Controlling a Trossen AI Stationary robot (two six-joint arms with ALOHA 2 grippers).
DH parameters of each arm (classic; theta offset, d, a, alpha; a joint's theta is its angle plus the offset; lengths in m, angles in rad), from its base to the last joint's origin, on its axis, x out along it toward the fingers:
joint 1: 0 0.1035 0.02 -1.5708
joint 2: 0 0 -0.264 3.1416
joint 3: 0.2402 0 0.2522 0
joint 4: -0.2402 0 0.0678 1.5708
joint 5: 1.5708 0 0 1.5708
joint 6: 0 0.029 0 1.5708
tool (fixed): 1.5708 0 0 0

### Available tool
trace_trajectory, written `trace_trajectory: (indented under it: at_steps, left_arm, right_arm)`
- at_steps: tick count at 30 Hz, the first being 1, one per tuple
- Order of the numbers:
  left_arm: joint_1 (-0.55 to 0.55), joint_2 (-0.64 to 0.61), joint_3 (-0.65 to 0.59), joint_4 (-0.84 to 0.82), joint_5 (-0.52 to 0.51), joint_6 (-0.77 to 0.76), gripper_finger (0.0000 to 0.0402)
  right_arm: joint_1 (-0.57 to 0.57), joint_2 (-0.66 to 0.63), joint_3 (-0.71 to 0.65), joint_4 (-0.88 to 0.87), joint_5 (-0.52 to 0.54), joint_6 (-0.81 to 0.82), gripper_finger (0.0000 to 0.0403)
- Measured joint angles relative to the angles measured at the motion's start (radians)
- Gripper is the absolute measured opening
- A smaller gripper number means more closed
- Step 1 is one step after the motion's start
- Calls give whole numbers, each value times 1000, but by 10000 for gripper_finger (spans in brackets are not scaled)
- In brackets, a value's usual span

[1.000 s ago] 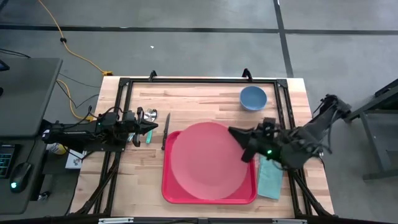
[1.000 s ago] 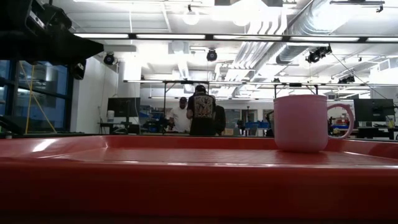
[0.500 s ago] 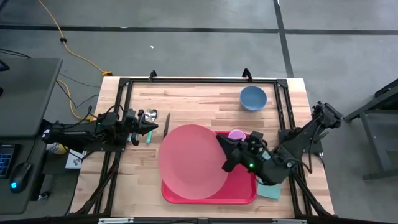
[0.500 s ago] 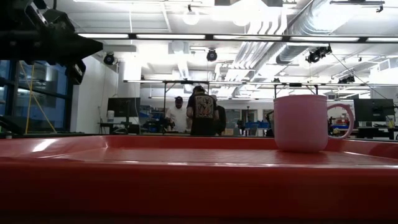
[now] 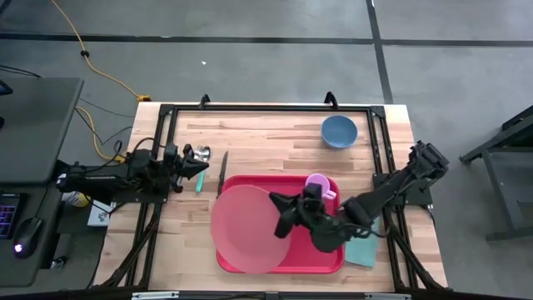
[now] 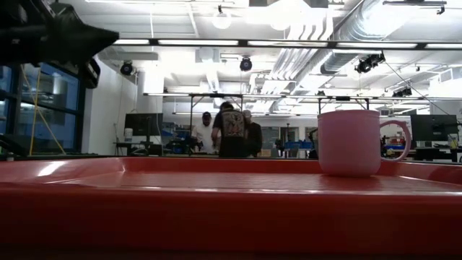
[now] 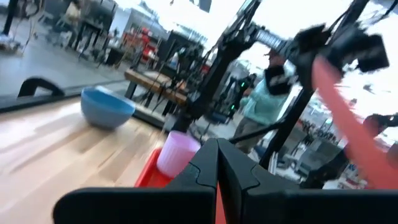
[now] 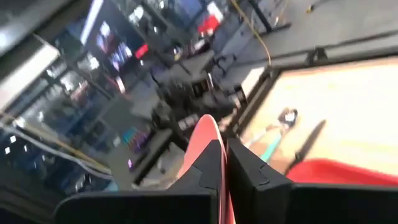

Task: Set up tray
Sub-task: Put the pink plate into the pink serving tray

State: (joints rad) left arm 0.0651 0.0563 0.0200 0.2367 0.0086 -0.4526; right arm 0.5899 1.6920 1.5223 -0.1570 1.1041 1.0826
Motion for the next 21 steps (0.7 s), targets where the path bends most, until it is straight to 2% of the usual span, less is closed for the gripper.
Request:
trace_trajectory:
  at_steps: [6,12,16,21]
  left_arm:
    - [0,0,0,25,0,2,37]
    - [0,0,0,25,28,-1,37]
    - [0,0,0,21,140,-38,37]
    - [0,0,0,21,366,-62,37]
  right_arm:
    - [-46,67,0,-108,-138,101,0]
    - [-79,106,0,-150,-202,152,0]
    - [-114,106,0,-159,-195,143,0]
    - [-158,84,0,-167,-196,108,0]
